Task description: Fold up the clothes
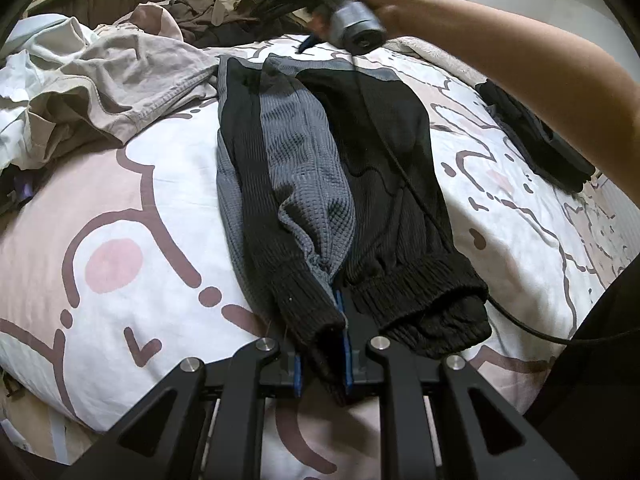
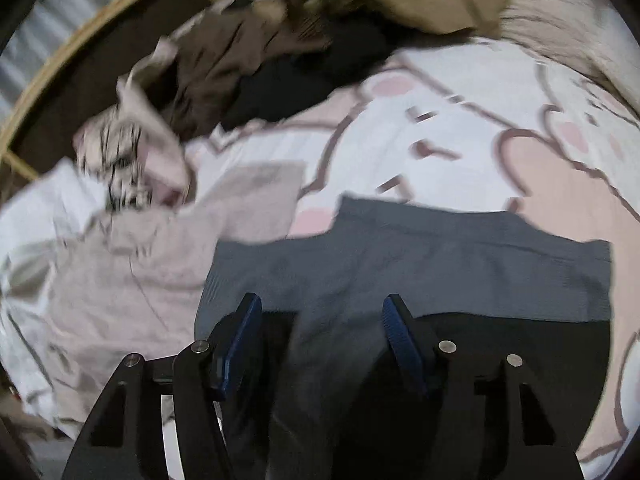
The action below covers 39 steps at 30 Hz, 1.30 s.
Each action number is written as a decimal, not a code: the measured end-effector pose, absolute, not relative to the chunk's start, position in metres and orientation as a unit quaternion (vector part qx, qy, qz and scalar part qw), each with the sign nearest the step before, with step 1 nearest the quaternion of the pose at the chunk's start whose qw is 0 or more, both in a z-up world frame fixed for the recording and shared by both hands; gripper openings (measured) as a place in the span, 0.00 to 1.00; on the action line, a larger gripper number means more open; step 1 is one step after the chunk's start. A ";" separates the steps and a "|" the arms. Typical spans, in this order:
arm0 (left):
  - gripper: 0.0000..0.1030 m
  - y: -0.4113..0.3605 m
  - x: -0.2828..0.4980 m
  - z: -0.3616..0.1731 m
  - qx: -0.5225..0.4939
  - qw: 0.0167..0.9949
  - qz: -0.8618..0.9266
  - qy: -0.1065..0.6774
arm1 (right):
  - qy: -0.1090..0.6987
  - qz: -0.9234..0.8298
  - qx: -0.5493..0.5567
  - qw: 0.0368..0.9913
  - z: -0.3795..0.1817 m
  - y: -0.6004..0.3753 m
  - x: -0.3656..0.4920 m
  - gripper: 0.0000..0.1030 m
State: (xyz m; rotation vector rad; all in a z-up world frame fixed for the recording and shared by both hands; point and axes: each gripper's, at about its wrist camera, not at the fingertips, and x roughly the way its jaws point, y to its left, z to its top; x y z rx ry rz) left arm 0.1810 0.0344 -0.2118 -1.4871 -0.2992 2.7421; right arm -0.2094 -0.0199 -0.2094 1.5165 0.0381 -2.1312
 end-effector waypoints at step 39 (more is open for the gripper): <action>0.43 0.029 0.194 -0.205 -0.476 -0.027 0.870 -0.124 | 0.134 -0.846 0.413 0.308 -0.129 -0.021 -0.136 1.00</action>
